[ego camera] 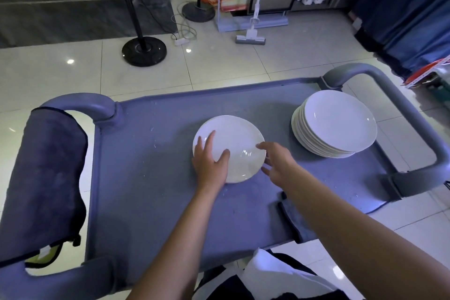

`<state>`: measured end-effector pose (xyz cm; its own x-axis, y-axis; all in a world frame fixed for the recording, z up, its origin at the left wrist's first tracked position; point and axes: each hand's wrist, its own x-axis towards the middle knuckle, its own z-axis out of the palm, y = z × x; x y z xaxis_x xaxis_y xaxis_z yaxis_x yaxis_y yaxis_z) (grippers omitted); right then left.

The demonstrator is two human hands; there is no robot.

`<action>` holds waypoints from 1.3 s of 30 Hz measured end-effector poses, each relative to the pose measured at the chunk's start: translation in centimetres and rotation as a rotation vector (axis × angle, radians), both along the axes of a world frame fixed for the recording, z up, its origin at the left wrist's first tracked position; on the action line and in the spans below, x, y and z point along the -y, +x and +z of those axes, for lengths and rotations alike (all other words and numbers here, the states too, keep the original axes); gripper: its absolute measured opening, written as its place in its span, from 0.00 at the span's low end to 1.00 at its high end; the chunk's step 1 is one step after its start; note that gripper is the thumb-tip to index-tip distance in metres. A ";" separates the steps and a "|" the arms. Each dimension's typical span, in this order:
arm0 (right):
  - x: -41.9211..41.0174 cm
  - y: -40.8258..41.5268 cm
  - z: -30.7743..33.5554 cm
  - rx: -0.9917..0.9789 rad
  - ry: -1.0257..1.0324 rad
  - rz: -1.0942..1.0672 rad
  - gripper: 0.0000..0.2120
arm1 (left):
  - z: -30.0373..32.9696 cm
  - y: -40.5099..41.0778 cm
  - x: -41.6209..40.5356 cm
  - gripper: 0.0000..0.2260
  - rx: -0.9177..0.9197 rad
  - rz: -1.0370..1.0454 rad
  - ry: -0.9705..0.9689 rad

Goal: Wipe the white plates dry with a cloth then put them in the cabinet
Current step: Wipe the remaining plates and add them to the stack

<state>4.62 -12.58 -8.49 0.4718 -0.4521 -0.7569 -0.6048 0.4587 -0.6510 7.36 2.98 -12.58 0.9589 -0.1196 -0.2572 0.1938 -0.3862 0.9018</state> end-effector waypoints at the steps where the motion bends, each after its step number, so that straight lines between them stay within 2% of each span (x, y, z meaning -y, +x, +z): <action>1: 0.0 0.0 0.3 0.002 0.015 -0.008 0.18 | -0.1 0.1 -0.4 0.30 -0.002 0.035 -0.036; 6: 0.0 -0.1 0.7 0.015 -0.060 -0.038 0.21 | -0.3 0.1 -2.3 0.30 -0.076 0.092 -0.152; 10: -1.1 0.4 1.8 0.159 -0.087 0.040 0.20 | 1.0 0.5 -2.7 0.32 -0.146 0.168 -0.264; 16: -3.5 0.8 4.1 0.297 -0.339 0.099 0.37 | 2.3 0.2 -2.5 0.35 -0.216 0.208 -0.367; 22: -5.4 0.3 7.8 0.424 -0.570 0.304 0.34 | 2.5 -1.9 -2.6 0.31 -0.424 0.201 -0.580; 25: -5.0 -0.7 9.4 0.488 -0.638 0.330 0.31 | 2.6 -3.1 -2.7 0.30 -0.485 0.192 -0.682; 29: -2.6 -3.3 10.3 0.521 -0.427 0.153 0.28 | 2.3 -3.6 -4.1 0.32 -0.582 0.249 -0.871; 32: 0.4 -6.0 9.8 0.448 -0.227 -0.006 0.28 | 2.8 -4.2 -5.4 0.17 -0.750 0.101 -0.971; 33: 1.2 -7.2 9.5 0.419 -0.166 -0.018 0.28 | 2.8 -4.6 -5.7 0.18 -0.800 0.034 -0.982; 35: 2.4 -9.6 8.7 0.385 -0.056 0.009 0.29 | 2.8 -5.3 -6.1 0.24 -0.846 -0.084 -1.045; 37: 2.9 -11.4 7.9 0.394 0.046 0.051 0.30 | 3.1 -5.9 -6.4 0.35 -0.868 -0.145 -1.109; 39: 2.9 -12.5 7.4 0.406 0.134 0.048 0.27 | 3.5 -6.4 -6.3 0.40 -0.846 -0.162 -1.066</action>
<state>-7.86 -15.46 -1.06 0.7619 -0.3331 -0.5556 -0.3341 0.5327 -0.7776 0.97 9.26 -9.08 0.5128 -0.7212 -0.4656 0.8484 0.3432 0.4030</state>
